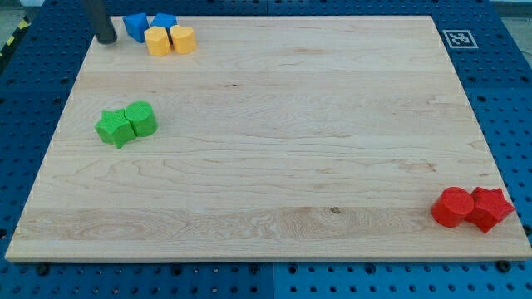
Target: Move yellow hexagon above green circle
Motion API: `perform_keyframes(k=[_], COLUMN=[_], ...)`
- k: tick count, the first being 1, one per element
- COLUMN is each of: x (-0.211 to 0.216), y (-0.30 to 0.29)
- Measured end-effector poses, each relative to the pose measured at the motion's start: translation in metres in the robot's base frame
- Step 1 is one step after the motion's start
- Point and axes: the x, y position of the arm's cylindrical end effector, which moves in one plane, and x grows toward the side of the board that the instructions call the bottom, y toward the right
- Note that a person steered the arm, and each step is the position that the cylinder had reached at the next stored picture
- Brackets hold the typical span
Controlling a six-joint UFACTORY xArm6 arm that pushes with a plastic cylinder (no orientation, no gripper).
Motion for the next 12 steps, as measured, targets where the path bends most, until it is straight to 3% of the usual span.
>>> perform_keyframes(k=[4,6,8,10,12], x=[0.021,0.033,0.035,0.071,0.072], y=[0.122,0.123,0.076,0.102,0.110])
